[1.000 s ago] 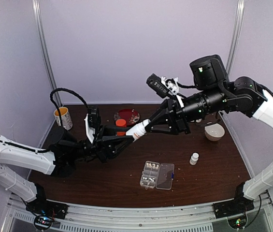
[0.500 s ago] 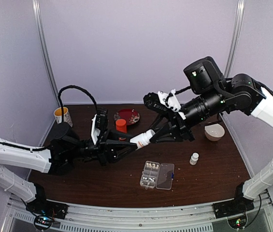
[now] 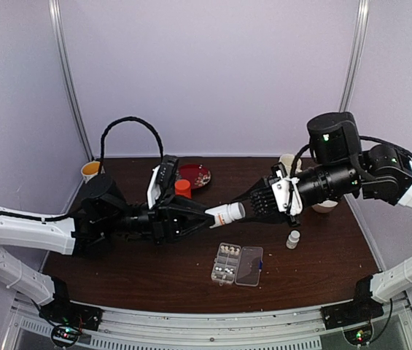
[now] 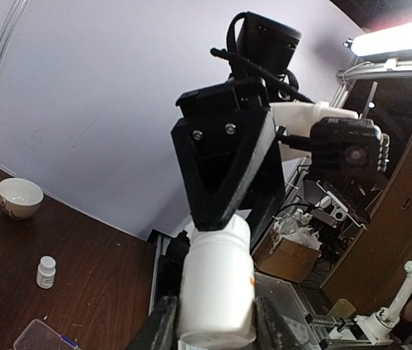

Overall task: Sort the pills into containers
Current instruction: Screw the lid of the pill bottle onto the pill bottle.

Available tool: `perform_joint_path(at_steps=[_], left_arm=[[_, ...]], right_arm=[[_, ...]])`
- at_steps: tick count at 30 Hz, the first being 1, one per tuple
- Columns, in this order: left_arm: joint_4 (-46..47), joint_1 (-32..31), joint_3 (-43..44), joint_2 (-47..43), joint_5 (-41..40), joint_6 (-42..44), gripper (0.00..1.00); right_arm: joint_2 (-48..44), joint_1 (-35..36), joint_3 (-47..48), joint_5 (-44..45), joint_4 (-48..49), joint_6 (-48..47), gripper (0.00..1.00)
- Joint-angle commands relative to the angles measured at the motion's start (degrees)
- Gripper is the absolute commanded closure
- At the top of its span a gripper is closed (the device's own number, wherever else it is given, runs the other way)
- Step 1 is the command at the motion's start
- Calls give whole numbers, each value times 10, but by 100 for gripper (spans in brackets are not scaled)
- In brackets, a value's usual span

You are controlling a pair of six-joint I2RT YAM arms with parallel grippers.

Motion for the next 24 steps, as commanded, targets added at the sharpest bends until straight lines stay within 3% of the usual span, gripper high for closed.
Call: perform_joint_path(at_steps=[1,7,19,24], left_arm=[[35,11,54,7,-56,-35,100],[27,11,79,12,-30,-42,100],[-18,11,132,45,27,-80,100],[-57,11,134,30,8,-38,100]], right_arm=[[-14,35,-59,-33,72,-102,100],[-56,36,-141,-56,190,-157,100],[-37,35,-138,-56,178,-261,100],[-1,36,-57,-103,117,-126,100]])
